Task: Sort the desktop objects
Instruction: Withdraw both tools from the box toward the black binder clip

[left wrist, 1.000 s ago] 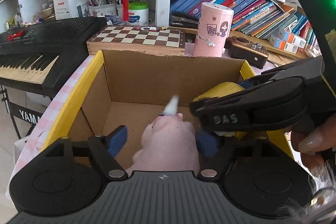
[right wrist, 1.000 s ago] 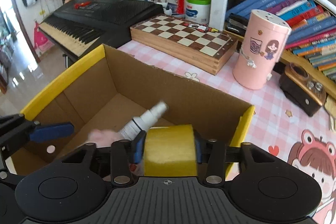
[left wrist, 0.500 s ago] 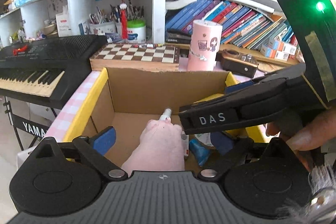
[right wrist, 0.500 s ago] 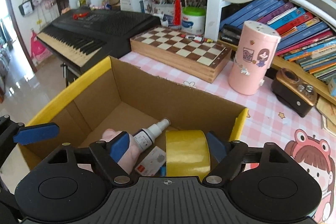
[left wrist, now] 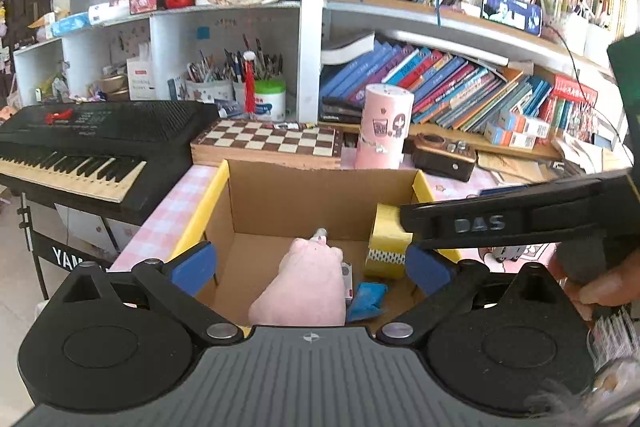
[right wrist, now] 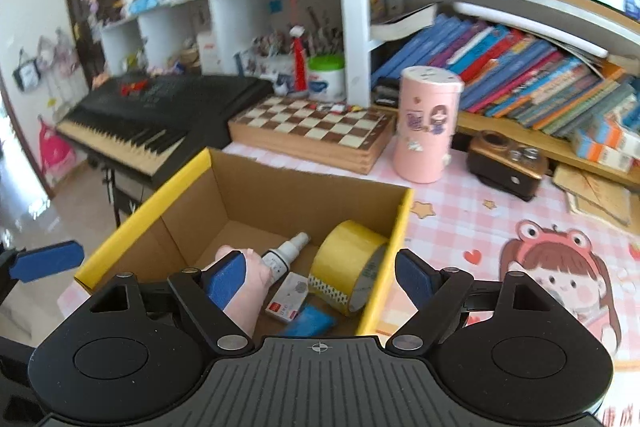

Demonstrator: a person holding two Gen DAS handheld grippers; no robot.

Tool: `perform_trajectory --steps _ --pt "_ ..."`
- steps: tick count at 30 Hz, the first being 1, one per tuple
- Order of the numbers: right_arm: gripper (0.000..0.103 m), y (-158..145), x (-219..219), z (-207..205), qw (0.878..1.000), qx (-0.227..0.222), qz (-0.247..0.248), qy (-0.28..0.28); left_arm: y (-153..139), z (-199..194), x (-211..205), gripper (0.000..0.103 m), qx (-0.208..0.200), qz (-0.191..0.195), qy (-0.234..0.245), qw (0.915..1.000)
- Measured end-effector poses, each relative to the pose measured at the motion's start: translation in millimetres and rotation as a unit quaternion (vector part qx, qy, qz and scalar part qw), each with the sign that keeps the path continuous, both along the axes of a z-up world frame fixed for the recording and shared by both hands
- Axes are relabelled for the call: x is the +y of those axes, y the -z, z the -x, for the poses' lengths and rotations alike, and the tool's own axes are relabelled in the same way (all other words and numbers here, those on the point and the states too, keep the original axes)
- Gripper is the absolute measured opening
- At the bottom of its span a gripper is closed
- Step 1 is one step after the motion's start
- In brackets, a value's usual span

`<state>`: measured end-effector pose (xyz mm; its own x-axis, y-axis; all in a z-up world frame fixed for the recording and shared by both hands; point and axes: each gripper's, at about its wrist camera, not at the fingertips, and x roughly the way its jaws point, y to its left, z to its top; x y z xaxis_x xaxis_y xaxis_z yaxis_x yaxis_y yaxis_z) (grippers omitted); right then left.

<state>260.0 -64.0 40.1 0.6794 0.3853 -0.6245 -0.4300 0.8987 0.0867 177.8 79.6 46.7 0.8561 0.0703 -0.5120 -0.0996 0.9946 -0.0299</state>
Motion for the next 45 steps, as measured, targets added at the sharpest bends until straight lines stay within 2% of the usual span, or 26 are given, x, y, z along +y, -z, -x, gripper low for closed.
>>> perform_trajectory --steps 10,17,24,32,45 --pt "0.084 -17 -47 55 0.997 -0.037 -0.019 0.063 -10 37 -1 0.102 -0.025 -0.007 -0.004 0.9997" --pt "0.084 -12 -61 99 0.993 -0.042 -0.025 0.106 -13 69 -9 0.103 -0.034 -0.022 0.004 0.9992" --pt "0.084 -3 -70 147 0.990 -0.059 -0.004 0.125 -11 100 -15 0.103 -0.037 -0.022 0.009 0.9990" --pt "0.084 13 -67 184 0.990 -0.042 0.014 0.137 -3 130 -18 0.103 -0.030 -0.020 0.016 0.9992" --pt "0.084 36 -64 214 0.989 -0.008 0.036 0.147 18 153 -28 0.103 0.000 -0.016 0.030 0.9994"
